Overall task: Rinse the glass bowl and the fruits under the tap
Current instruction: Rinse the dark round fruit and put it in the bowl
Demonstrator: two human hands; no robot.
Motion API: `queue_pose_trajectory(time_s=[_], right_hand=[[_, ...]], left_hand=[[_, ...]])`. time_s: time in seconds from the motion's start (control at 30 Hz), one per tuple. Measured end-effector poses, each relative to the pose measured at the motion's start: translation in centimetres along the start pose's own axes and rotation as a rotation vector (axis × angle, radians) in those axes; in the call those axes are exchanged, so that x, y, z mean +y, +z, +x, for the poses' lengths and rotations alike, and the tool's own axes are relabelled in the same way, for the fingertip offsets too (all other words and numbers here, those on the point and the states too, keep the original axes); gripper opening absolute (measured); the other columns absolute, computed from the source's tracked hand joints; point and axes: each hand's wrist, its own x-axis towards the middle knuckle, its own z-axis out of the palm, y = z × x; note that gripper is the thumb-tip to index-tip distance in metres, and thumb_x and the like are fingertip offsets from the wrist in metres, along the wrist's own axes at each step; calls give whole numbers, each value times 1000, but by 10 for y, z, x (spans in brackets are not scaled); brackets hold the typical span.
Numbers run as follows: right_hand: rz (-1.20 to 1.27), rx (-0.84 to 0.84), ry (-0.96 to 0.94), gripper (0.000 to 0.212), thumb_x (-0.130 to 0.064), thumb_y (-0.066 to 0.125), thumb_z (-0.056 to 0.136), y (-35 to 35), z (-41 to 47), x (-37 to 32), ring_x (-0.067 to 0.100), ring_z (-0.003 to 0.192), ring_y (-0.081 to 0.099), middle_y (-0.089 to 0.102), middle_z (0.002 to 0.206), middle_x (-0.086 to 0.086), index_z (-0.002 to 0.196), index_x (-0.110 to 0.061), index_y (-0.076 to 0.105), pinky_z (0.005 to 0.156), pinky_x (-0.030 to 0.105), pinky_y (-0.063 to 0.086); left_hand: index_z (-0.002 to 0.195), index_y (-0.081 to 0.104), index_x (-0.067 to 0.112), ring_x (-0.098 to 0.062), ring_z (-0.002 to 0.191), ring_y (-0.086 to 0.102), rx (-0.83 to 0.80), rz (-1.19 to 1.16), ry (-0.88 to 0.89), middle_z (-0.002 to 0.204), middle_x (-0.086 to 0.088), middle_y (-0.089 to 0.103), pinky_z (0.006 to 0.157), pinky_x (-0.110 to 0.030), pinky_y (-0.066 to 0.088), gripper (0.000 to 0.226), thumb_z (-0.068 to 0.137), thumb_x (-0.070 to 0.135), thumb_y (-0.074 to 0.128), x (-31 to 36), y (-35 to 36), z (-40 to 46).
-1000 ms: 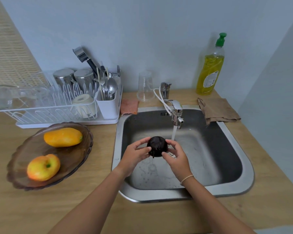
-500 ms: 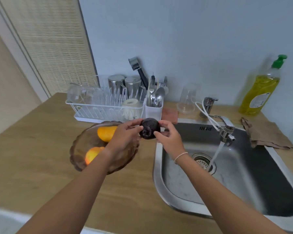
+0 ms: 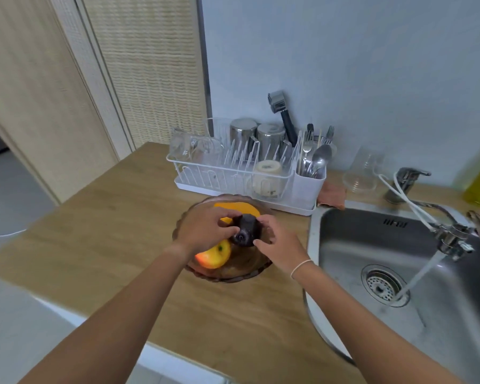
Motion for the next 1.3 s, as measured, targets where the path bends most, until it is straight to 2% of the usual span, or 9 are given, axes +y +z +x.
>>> queue_pose_trajectory(time_s=[0.13,0.27,0.37,0.5,0.63,0.73,0.8,1.1,1.3], right_hand=[[-96,-24,-22,47,-17,63,81,2,2,2,20,118,51,55,128,4,126,-22,51,102,37,44],[-151,-14,-31,44,-18,61,82,5,2,4,20,117,51,54,128,3,125,-20,53,101,35,44],[-161,-7,-35,43,-18,60,83,8,2,5,20,117,51,55,128,3,125,-20,53,101,32,43],[-145,-22,-57,41,-17,60,83,4,-1,-1,17,111,52,56,125,3,124,-19,54,99,29,43],[-43,139,-28,37,-13,62,82,-25,-16,5,7,97,49,60,119,3,119,-17,58,94,26,45],[-15,172,-31,36,-9,64,81,-36,-20,-6,7,100,49,62,118,6,117,-12,61,97,28,45],[-11,226,-43,34,-7,64,81,-56,-27,-8,8,99,50,63,116,8,114,-9,62,95,32,47],[-91,483,-34,30,-14,62,84,-217,-73,0,13,98,56,57,106,-8,113,-18,61,85,27,51],[-194,559,47,30,-16,62,84,-295,-89,35,15,103,56,59,111,-3,114,-18,60,86,28,50]], left_hand=[[109,64,40,-1,87,64,-57,134,31,105,14,67,80,-35,55,36,73,43,65,7,-2,-1],[115,62,35,-1,87,55,-102,208,67,111,11,64,71,-7,38,33,83,32,64,11,3,-1],[119,62,30,-2,87,51,-101,205,85,115,9,61,63,-4,33,34,85,29,63,15,2,-3],[118,60,33,-2,96,52,-91,176,80,121,8,60,65,-4,33,33,85,30,62,13,3,-2],[117,62,29,-1,90,48,-80,167,200,110,11,60,71,5,31,29,87,28,60,48,17,7],[112,66,25,-12,93,57,-68,33,186,104,3,65,86,-20,47,30,83,18,66,54,22,13],[110,68,19,-18,88,61,-74,-19,233,95,-1,65,85,-31,49,31,80,12,68,65,33,20],[113,65,21,-13,95,61,-157,-160,391,108,4,63,88,-28,51,30,84,18,65,165,97,50],[115,65,18,-16,92,61,-157,-177,441,109,-2,64,89,-26,49,32,83,17,66,221,139,54]])
